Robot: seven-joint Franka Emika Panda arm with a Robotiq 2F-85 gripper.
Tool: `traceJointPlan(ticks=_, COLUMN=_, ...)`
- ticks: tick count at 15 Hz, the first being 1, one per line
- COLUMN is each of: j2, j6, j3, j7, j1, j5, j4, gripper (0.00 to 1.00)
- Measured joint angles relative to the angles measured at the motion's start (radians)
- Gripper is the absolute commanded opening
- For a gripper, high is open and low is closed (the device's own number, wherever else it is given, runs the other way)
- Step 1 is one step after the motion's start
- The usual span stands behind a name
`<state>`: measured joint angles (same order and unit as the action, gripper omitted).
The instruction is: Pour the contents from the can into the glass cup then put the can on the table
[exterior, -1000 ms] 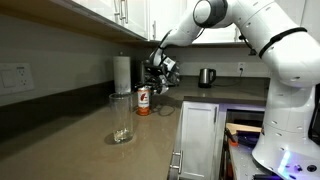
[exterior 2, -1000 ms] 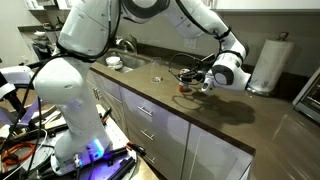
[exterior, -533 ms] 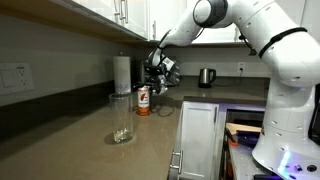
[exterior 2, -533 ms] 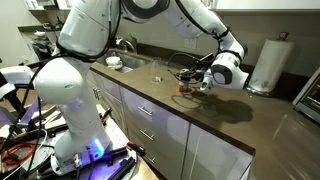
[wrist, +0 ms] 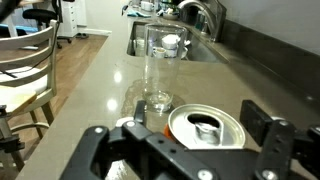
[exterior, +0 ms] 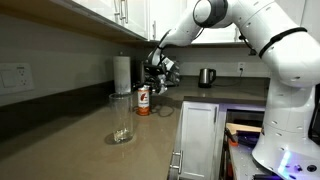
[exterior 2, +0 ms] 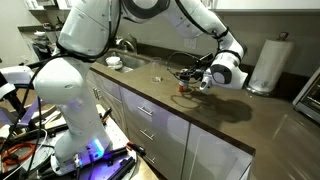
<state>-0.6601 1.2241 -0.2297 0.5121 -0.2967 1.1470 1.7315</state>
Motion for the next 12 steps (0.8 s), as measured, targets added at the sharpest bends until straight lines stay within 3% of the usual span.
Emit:
traceJointPlan(ticks=1, j2=0.000, j6=-0.002, j3=0.001, j7=0.000, j1=0.000, j5=0.000, j4=0.000, gripper=0.99)
traceJointPlan(ticks=5, j2=0.000, j6=-0.007, j3=0.005, j7=0.000, j1=0.000, j5=0.000, j4=-0.002, gripper=1.00)
traceJointPlan(ticks=7, j2=0.000, j6=-0.009, j3=0.007, j7=0.000, j1=0.000, j5=0.000, j4=-0.003, gripper=0.93)
traceJointPlan(ticks=10, j2=0.000, j6=-0.010, j3=0.007, j7=0.000, j1=0.000, j5=0.000, j4=-0.004, gripper=0.73)
traceJointPlan(ticks=11, j2=0.000, j6=-0.010, j3=0.007, j7=0.000, j1=0.000, j5=0.000, j4=-0.004, gripper=0.75)
traceJointPlan(ticks=12, j2=0.000, j6=-0.011, j3=0.007, j7=0.000, j1=0.000, j5=0.000, j4=-0.004, gripper=0.69)
